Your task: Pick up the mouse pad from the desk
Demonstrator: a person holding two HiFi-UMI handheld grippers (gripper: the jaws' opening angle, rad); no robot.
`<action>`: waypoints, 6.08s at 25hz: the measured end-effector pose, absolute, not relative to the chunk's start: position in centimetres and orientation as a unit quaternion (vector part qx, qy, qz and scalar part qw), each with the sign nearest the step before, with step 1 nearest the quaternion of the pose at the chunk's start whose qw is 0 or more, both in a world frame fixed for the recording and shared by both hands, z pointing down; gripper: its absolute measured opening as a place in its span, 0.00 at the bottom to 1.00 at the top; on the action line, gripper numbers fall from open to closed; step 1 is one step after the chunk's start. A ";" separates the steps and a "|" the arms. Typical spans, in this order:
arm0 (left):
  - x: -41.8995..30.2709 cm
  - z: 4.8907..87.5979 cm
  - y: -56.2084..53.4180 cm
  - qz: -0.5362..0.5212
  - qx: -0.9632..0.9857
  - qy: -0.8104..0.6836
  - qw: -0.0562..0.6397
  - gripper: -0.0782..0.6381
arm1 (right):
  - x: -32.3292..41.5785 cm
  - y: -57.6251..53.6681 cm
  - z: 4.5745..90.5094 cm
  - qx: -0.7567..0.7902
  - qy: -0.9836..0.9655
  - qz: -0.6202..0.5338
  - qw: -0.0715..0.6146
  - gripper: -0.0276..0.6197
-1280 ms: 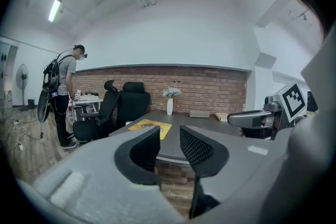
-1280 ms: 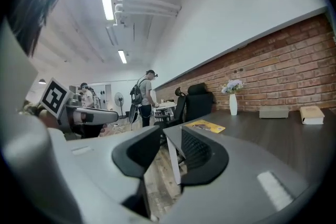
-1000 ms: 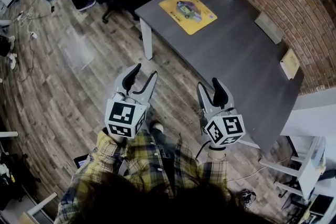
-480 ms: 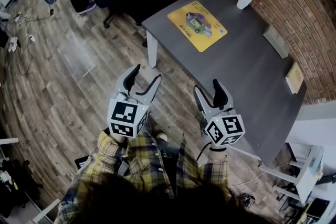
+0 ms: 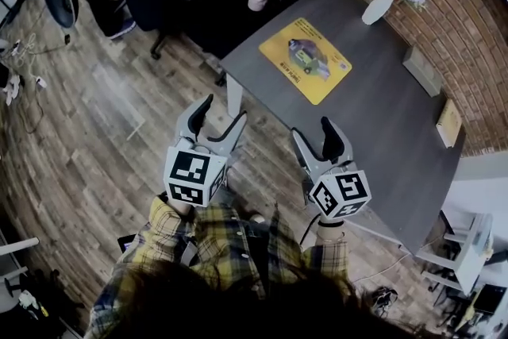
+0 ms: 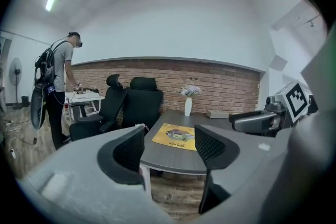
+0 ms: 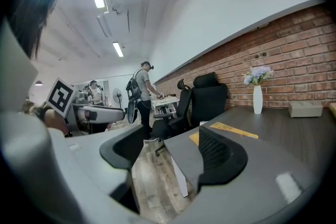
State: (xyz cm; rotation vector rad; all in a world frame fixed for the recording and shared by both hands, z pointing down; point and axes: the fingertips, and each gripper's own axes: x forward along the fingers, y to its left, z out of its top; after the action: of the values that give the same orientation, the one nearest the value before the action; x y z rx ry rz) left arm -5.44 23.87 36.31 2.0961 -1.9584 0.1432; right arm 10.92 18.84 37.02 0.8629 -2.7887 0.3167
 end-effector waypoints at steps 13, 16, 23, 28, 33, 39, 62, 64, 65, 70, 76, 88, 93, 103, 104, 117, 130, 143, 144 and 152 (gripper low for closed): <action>-12.6 38.5 22.1 0.044 0.745 -0.649 0.150 0.52 | 4.6 17.9 38.7 0.333 -0.928 0.119 0.120 0.51; -12.9 39.2 22.1 0.044 0.748 -0.643 0.158 0.52 | 4.6 17.9 39.2 0.342 -0.923 0.128 0.123 0.54; -13.5 40.7 21.4 0.047 0.748 -0.638 0.174 0.53 | 4.7 16.7 40.7 0.349 -0.916 0.142 0.138 0.58; -14.6 41.1 19.5 0.058 0.749 -0.639 0.168 0.54 | 4.4 14.1 41.4 0.353 -0.915 0.140 0.134 0.59; -16.1 39.7 14.7 0.049 0.755 -0.635 0.155 0.54 | 4.0 10.1 40.7 0.373 -0.909 0.135 0.126 0.59; -15.4 38.1 7.8 0.042 0.768 -0.622 0.149 0.55 | 4.5 5.1 40.3 0.383 -0.904 0.136 0.135 0.59; -7.4 37.1 -10.1 0.079 0.829 -0.542 0.114 0.55 | 13.4 -7.7 39.8 0.480 -0.857 0.173 0.077 0.59; -6.6 37.0 -10.7 0.081 0.834 -0.534 0.111 0.55 | 14.0 -7.7 39.8 0.488 -0.852 0.175 0.073 0.59; -6.3 37.0 -11.0 0.082 0.838 -0.529 0.110 0.55 | 14.3 -7.7 39.7 0.493 -0.849 0.175 0.072 0.59; -4.9 36.8 -12.6 0.085 0.854 -0.503 0.102 0.55 | 15.6 -8.0 39.4 0.521 -0.833 0.175 0.060 0.59; -3.8 37.1 -14.4 0.096 0.873 -0.466 0.107 0.55 | 16.0 -8.3 39.5 0.549 -0.812 0.190 0.056 0.59; -2.5 39.0 -16.3 0.121 0.894 -0.414 0.119 0.55 | 15.5 -8.5 40.8 0.579 -0.784 0.215 0.058 0.59; -2.1 39.8 -16.5 0.131 0.897 -0.404 0.123 0.55 | 15.7 -8.4 41.3 0.585 -0.777 0.223 0.059 0.59; -2.0 42.7 -17.4 0.160 0.892 -0.398 0.140 0.55 | 15.8 -9.1 43.2 0.586 -0.770 0.245 0.067 0.59; -2.0 43.2 -17.5 0.164 0.892 -0.397 0.142 0.55 | 15.7 -9.2 43.4 0.585 -0.769 0.248 0.069 0.59; -2.1 48.9 -18.0 0.220 0.877 -0.388 0.177 0.55 | 15.7 -10.8 47.9 0.568 -0.759 0.310 0.075 0.59; -2.8 55.1 -18.1 0.285 0.856 -0.378 0.209 0.55 | 16.1 -11.0 52.1 0.550 -0.740 0.382 0.062 0.59; -3.8 60.3 -18.1 0.341 0.831 -0.372 0.234 0.55 | 16.0 -10.7 55.0 0.527 -0.728 0.437 0.047 0.59; -3.9 60.5 -18.1 0.344 0.829 -0.372 0.235 0.55 | 16.1 -10.7 55.1 0.527 -0.726 0.440 0.043 0.59; -4.1 61.3 -18.2 0.354 0.823 -0.379 0.234 0.52 | 16.4 -10.7 55.7 0.521 -0.718 0.461 0.019 0.59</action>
State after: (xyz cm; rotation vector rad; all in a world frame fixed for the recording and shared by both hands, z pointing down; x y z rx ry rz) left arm -4.10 -18.21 61.27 2.2584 -1.0396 0.9726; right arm 16.39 -10.67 55.71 1.6162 -2.2291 1.4322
